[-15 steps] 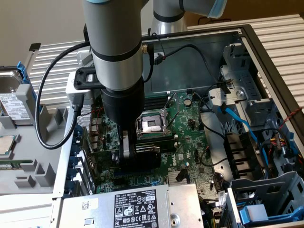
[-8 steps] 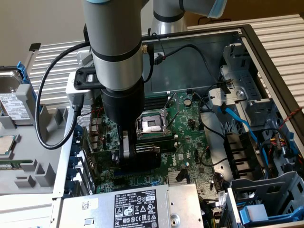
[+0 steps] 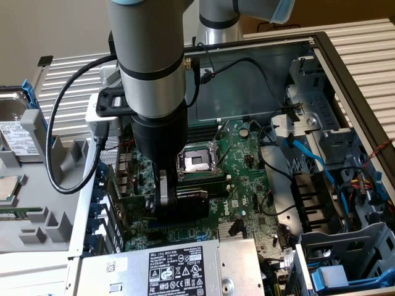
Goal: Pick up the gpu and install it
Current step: 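Insert the gpu into the slot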
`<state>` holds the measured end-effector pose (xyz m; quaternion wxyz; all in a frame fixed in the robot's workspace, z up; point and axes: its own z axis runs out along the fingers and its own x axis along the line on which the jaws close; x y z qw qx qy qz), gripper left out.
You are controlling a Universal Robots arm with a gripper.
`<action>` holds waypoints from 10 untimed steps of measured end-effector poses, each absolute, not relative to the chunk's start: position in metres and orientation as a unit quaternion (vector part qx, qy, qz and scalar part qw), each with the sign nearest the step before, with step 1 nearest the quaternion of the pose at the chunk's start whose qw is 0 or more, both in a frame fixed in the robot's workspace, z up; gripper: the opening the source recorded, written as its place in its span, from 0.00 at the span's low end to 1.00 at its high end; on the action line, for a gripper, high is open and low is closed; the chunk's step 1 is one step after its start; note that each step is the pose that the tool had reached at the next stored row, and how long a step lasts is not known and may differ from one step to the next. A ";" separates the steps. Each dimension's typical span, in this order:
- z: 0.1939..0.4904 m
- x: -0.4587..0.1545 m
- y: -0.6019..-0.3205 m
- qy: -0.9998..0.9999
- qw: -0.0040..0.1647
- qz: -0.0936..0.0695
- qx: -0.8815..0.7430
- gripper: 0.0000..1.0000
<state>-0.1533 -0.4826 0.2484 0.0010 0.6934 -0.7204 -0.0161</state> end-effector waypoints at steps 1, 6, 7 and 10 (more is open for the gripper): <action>0.248 -0.153 -0.483 -0.720 0.001 -0.016 0.693 0.27; 0.248 -0.153 -0.483 -0.720 0.001 -0.016 0.693 0.35; 0.248 -0.153 -0.483 -0.720 0.001 -0.016 0.693 0.35; 0.248 -0.153 -0.483 -0.720 0.001 -0.016 0.693 0.35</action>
